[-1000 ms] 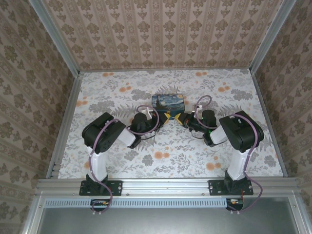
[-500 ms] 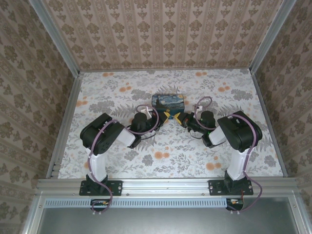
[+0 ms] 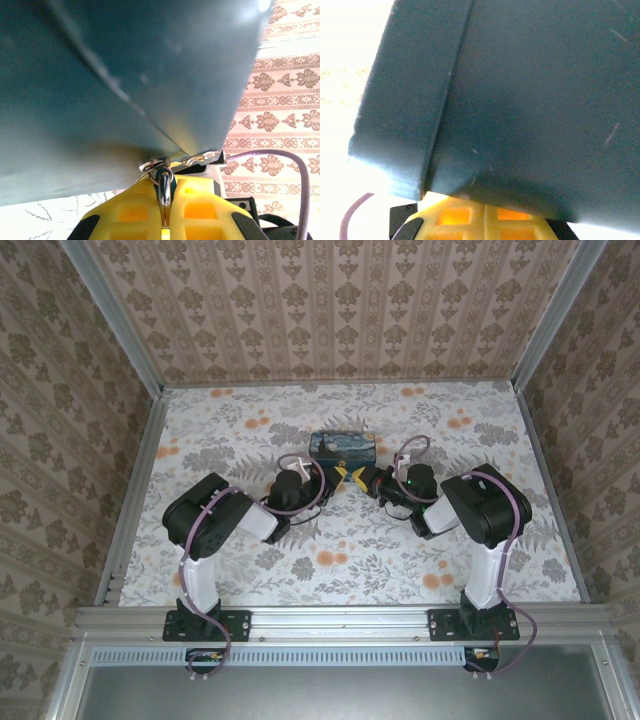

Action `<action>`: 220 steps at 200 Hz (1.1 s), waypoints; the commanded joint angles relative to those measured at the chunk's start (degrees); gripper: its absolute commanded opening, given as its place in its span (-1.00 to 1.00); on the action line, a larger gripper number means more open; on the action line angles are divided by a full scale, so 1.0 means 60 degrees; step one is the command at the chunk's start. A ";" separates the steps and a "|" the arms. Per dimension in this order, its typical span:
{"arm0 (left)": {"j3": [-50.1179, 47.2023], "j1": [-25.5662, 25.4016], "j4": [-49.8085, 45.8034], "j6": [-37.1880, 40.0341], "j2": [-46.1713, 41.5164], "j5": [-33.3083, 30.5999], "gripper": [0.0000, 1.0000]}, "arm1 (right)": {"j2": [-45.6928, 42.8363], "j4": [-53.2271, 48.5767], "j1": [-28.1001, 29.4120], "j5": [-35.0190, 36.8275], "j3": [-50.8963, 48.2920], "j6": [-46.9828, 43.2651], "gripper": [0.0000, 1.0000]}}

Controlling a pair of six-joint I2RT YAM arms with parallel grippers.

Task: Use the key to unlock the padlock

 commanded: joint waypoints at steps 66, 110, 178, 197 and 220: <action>0.0291 -0.0676 0.0948 -0.0123 -0.0350 0.1744 -1.00 | 0.0489 0.0128 0.0145 -0.0618 0.0378 -0.0461 -1.00; 0.0427 -0.0675 0.0967 0.0035 0.0314 0.2267 -1.00 | 0.0427 -0.0444 0.0427 -0.1140 0.1149 -0.0778 -1.00; -0.0241 -0.0204 0.0969 0.0458 0.0480 0.1449 -1.00 | -0.0599 -0.2098 0.0181 -0.1159 0.0874 -0.2045 -0.29; -0.0354 -0.0083 0.0964 0.0517 0.0511 0.1369 -1.00 | -0.0673 -0.2139 0.0119 -0.1173 0.0761 -0.2105 -0.18; -0.0440 0.0026 0.0960 0.0605 0.0521 0.1341 -1.00 | -0.0764 -0.2186 0.0010 -0.1209 0.0491 -0.2244 0.02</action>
